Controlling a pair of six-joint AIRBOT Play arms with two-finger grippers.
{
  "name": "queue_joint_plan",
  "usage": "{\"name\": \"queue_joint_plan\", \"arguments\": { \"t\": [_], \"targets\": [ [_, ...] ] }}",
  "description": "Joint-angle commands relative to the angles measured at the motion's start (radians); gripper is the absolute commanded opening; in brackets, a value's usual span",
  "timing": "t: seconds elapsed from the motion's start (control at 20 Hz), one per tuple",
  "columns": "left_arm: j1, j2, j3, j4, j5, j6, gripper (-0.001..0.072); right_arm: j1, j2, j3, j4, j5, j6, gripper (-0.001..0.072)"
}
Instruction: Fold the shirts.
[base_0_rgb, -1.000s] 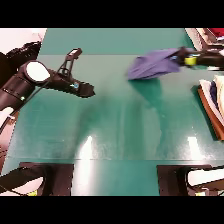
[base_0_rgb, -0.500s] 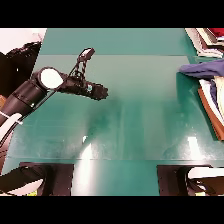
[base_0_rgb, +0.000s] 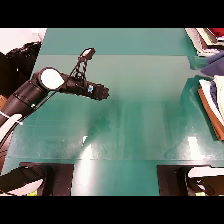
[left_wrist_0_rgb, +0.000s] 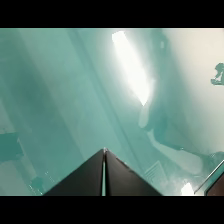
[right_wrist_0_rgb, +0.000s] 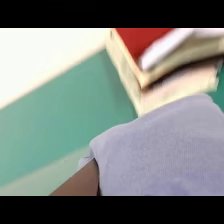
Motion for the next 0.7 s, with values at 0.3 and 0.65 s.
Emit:
{"name": "queue_joint_plan", "arguments": {
  "t": [0.3, 0.65],
  "targets": [
    [-0.001, 0.000, 0.001, 0.000, -0.009, 0.000, 0.0027, -0.119, 0.037, 0.107, -0.010, 0.269, -0.025, 0.0014],
    [-0.001, 0.000, 0.001, 0.000, -0.027, 0.003, 0.0027, -0.297, 0.223, -0.166, -0.124, 0.415, -0.067, 0.0016]
  ]
}}
